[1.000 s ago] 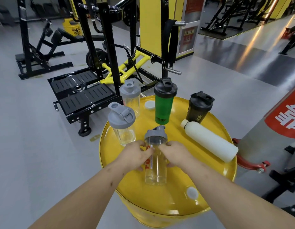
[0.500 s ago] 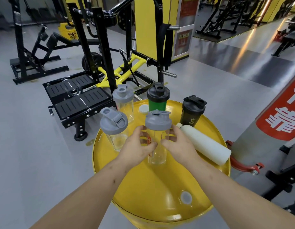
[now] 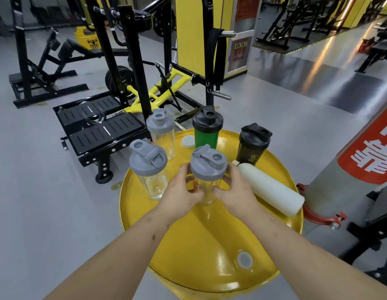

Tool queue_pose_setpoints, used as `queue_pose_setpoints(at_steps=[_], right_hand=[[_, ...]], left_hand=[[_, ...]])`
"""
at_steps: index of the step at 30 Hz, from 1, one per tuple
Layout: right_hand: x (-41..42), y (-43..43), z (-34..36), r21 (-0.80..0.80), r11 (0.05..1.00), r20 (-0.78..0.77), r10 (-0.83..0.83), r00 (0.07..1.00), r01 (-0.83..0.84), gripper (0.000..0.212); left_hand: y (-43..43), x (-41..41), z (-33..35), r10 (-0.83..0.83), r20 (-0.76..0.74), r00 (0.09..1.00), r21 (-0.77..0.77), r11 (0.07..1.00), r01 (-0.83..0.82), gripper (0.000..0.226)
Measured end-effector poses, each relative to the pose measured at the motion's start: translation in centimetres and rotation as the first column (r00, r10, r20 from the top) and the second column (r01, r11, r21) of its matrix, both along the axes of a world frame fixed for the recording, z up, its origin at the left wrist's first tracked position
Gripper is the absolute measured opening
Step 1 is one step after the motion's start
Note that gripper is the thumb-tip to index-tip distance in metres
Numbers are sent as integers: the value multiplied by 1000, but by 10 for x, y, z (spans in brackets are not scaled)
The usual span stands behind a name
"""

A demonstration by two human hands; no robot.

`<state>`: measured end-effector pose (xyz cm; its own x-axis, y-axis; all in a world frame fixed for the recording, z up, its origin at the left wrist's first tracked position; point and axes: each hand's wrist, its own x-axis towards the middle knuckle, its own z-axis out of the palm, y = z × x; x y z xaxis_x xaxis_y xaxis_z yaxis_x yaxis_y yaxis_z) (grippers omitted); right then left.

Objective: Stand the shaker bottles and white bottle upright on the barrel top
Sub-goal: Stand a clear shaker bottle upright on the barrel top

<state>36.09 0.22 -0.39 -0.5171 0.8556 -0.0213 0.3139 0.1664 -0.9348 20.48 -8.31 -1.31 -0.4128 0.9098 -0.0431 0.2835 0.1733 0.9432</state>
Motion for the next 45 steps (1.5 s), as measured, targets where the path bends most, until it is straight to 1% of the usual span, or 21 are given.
queue_pose_setpoints(at_steps=[7,13,16,18,20,21,23,25,26,29,32,35,39,43,45], right_hand=[[-5,0,-6,20,1000,-14,-9,1000,9,71],[-4,2,-6,7,1000,21,-2,1000,2,72],[1,7,-5,22,999,101,-41,994,39,72],[9,15,-6,103,991,221,-110,969,89,71],[21,25,-8,194,976,354,-167,920,103,65],[28,31,-9,238,966,426,-192,884,95,62],[41,40,-13,393,919,583,-259,770,12,59],[54,47,-22,531,841,674,-343,654,-106,55],[59,51,-26,553,822,695,-367,618,-135,55],[72,58,-34,562,811,742,-408,532,-161,63],[82,64,-37,521,840,785,-402,472,-150,74],[88,68,-40,476,867,805,-364,468,-144,79],[90,70,-39,446,882,817,-332,472,-152,77],[96,68,-39,439,888,785,-303,540,-139,72],[100,66,-38,437,891,758,-289,585,-126,74]], left_hand=[[1,-8,-5,-16,2,1000,-37,999,16,73],[0,-8,-8,-31,-18,999,-73,997,30,78],[-3,-6,-11,48,-91,995,-133,989,-60,69],[-6,-4,-10,114,-140,984,-195,971,-140,51],[-10,1,-8,105,-153,983,-273,951,-144,30],[-13,4,-8,74,-157,985,-312,942,-120,25],[-16,11,-10,-2,-145,989,-373,926,-53,23],[-16,22,-14,-96,-129,987,-405,914,36,25],[-15,28,-15,-134,-127,983,-410,909,71,27],[-12,45,-20,-207,-121,971,-413,900,141,30],[-8,60,-26,-250,-117,961,-411,893,183,32],[-4,72,-27,-278,-106,955,-401,890,214,32],[0,81,-27,-293,-76,953,-392,888,241,25],[9,92,-26,-294,-65,954,-370,895,250,18],[14,96,-25,-299,-54,953,-362,895,260,15]])
